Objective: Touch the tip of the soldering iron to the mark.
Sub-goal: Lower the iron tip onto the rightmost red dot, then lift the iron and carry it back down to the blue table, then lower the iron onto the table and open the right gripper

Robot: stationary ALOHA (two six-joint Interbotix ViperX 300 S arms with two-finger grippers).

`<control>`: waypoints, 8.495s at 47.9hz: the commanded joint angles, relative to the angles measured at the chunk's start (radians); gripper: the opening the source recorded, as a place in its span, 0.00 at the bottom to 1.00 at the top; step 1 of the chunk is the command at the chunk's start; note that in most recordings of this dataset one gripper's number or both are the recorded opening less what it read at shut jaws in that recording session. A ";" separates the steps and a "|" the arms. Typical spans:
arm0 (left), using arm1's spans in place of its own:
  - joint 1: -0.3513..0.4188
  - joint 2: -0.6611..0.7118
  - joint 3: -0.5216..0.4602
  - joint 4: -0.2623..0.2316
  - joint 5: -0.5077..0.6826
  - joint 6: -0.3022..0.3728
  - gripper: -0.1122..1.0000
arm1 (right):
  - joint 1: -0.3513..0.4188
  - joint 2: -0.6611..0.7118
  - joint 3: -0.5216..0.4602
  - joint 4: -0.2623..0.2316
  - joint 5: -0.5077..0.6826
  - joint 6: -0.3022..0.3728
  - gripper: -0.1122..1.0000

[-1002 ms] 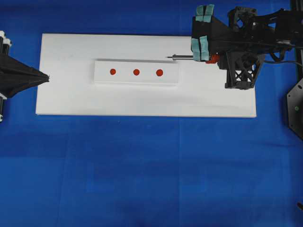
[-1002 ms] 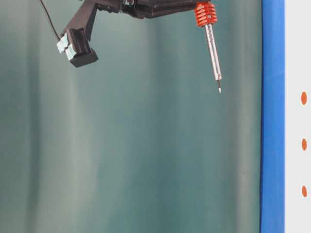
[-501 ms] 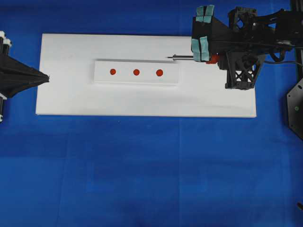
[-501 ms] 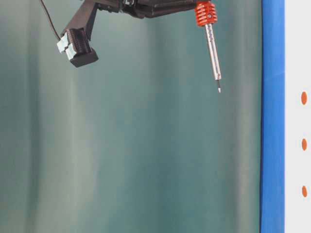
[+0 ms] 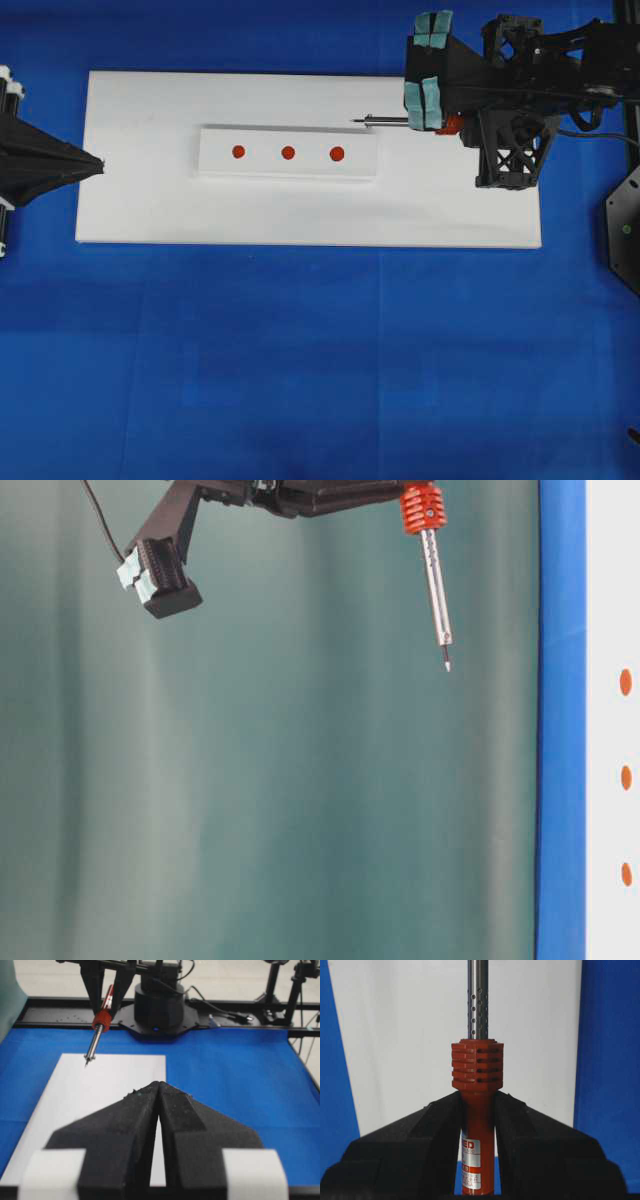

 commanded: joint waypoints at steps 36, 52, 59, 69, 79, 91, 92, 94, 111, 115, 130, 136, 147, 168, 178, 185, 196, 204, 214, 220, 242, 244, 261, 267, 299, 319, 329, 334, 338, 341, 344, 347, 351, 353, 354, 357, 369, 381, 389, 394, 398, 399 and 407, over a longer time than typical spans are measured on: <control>-0.003 0.005 -0.009 0.002 -0.003 0.000 0.10 | -0.008 0.189 0.037 -0.002 -0.126 0.005 0.16; -0.003 0.005 -0.009 0.002 0.002 0.006 0.10 | -0.021 0.241 0.038 -0.002 -0.160 0.002 0.16; -0.002 0.003 -0.008 0.002 0.002 0.011 0.10 | -0.023 0.258 0.038 -0.002 -0.170 0.000 0.16; -0.002 0.005 -0.009 0.002 0.002 0.012 0.10 | -0.023 0.259 0.038 -0.002 -0.176 -0.003 0.16; -0.002 0.005 -0.009 0.002 0.002 0.012 0.10 | -0.023 0.259 0.038 -0.002 -0.175 -0.005 0.16; -0.003 0.005 -0.009 0.002 0.002 0.012 0.10 | -0.021 0.259 0.044 0.003 -0.175 -0.002 0.16; -0.002 0.005 -0.009 0.002 0.002 0.012 0.10 | -0.021 0.259 0.044 0.003 -0.175 -0.002 0.16; -0.003 0.005 -0.009 0.002 0.002 0.012 0.10 | -0.021 0.259 0.046 0.003 -0.176 0.000 0.16; -0.002 0.005 -0.009 0.002 0.002 0.011 0.10 | -0.021 0.259 0.048 0.005 -0.176 0.000 0.16; -0.002 0.003 -0.009 0.002 0.002 0.011 0.10 | -0.021 0.259 0.048 0.005 -0.175 0.000 0.16; -0.003 0.005 -0.009 0.002 0.002 0.009 0.10 | -0.020 0.259 0.048 0.005 -0.176 0.002 0.16; -0.002 0.005 -0.009 0.002 0.002 0.009 0.10 | -0.020 0.259 0.048 0.005 -0.176 0.003 0.16; -0.002 0.003 -0.009 0.002 0.002 0.009 0.10 | -0.020 0.245 0.044 0.005 -0.173 0.005 0.16; -0.002 0.003 -0.012 0.002 -0.003 0.009 0.10 | -0.003 0.101 0.015 -0.005 -0.072 0.020 0.16; -0.002 0.000 -0.012 0.002 -0.005 0.002 0.10 | 0.011 0.046 -0.009 -0.028 -0.003 0.026 0.16; -0.002 0.002 -0.011 0.002 -0.005 0.000 0.10 | 0.011 0.023 -0.017 -0.038 0.011 0.026 0.16; -0.002 0.002 -0.012 0.002 -0.005 0.000 0.10 | 0.011 0.023 -0.014 -0.038 0.006 0.025 0.16; -0.003 0.002 -0.011 0.003 -0.005 0.000 0.10 | 0.018 0.023 -0.012 -0.035 0.006 0.037 0.16; -0.003 0.000 -0.012 0.002 -0.005 -0.002 0.10 | 0.114 0.018 -0.003 -0.037 0.011 0.141 0.16; -0.002 0.000 -0.011 0.002 -0.006 -0.003 0.10 | 0.212 0.018 0.002 -0.040 0.006 0.245 0.16; -0.002 -0.006 -0.011 0.002 -0.008 -0.009 0.10 | 0.604 0.035 0.002 -0.112 0.008 0.672 0.16; -0.003 -0.006 -0.012 0.002 -0.006 -0.009 0.10 | 0.630 0.041 -0.002 -0.112 0.008 0.696 0.16; -0.003 -0.005 -0.012 0.002 -0.006 -0.009 0.10 | 0.687 0.106 -0.046 -0.143 0.003 0.758 0.16; -0.002 -0.006 -0.012 0.002 -0.008 -0.008 0.10 | 0.669 0.143 -0.077 -0.175 -0.015 0.755 0.16; -0.028 -0.006 -0.012 0.002 -0.008 -0.009 0.10 | 0.545 0.512 -0.506 -0.181 -0.135 0.574 0.16; -0.034 -0.008 -0.011 0.002 0.003 -0.009 0.10 | 0.537 0.560 -0.509 -0.173 -0.155 0.583 0.16; -0.034 -0.006 -0.011 0.002 0.003 -0.009 0.10 | 0.526 0.601 -0.456 -0.161 -0.270 0.583 0.16; -0.034 -0.008 -0.009 0.002 0.002 -0.009 0.10 | 0.517 0.627 -0.431 -0.153 -0.316 0.583 0.16; -0.034 -0.008 -0.011 0.002 0.003 -0.009 0.10 | 0.514 0.650 -0.414 -0.144 -0.360 0.583 0.16; -0.034 -0.006 -0.011 0.002 0.003 -0.009 0.10 | 0.512 0.663 -0.403 -0.140 -0.394 0.583 0.16; -0.034 -0.006 -0.011 0.002 0.003 -0.009 0.10 | 0.512 0.670 -0.391 -0.133 -0.428 0.583 0.16; -0.034 -0.006 -0.011 0.002 0.003 -0.009 0.10 | 0.512 0.678 -0.377 -0.123 -0.459 0.583 0.16; -0.034 -0.008 -0.011 0.002 0.002 -0.009 0.10 | 0.514 0.689 -0.362 -0.106 -0.495 0.581 0.16; -0.034 -0.008 -0.011 0.002 0.003 -0.009 0.10 | 0.514 0.692 -0.357 -0.101 -0.508 0.581 0.16; -0.034 -0.008 -0.011 0.002 0.003 -0.009 0.10 | 0.514 0.693 -0.356 -0.100 -0.512 0.580 0.16; -0.034 -0.006 -0.011 0.002 0.003 -0.009 0.10 | 0.517 0.696 -0.351 -0.098 -0.526 0.578 0.16; -0.034 -0.008 -0.012 0.002 0.002 -0.009 0.10 | 0.518 0.696 -0.344 -0.098 -0.541 0.574 0.16; -0.034 -0.008 -0.012 0.002 0.003 -0.009 0.10 | 0.520 0.696 -0.342 -0.100 -0.541 0.575 0.17; -0.034 -0.008 -0.012 0.002 0.003 -0.011 0.10 | 0.520 0.695 -0.342 -0.098 -0.540 0.578 0.17; -0.034 -0.008 -0.012 0.002 0.003 -0.011 0.10 | 0.520 0.695 -0.342 -0.100 -0.538 0.577 0.23; -0.034 -0.008 -0.012 0.002 0.003 -0.011 0.10 | 0.520 0.693 -0.344 -0.100 -0.540 0.577 0.43; -0.034 -0.006 -0.012 0.002 0.003 -0.011 0.10 | 0.520 0.690 -0.342 -0.101 -0.540 0.578 0.49; -0.034 -0.008 -0.012 0.002 0.003 -0.011 0.10 | 0.520 0.676 -0.342 -0.109 -0.538 0.578 0.91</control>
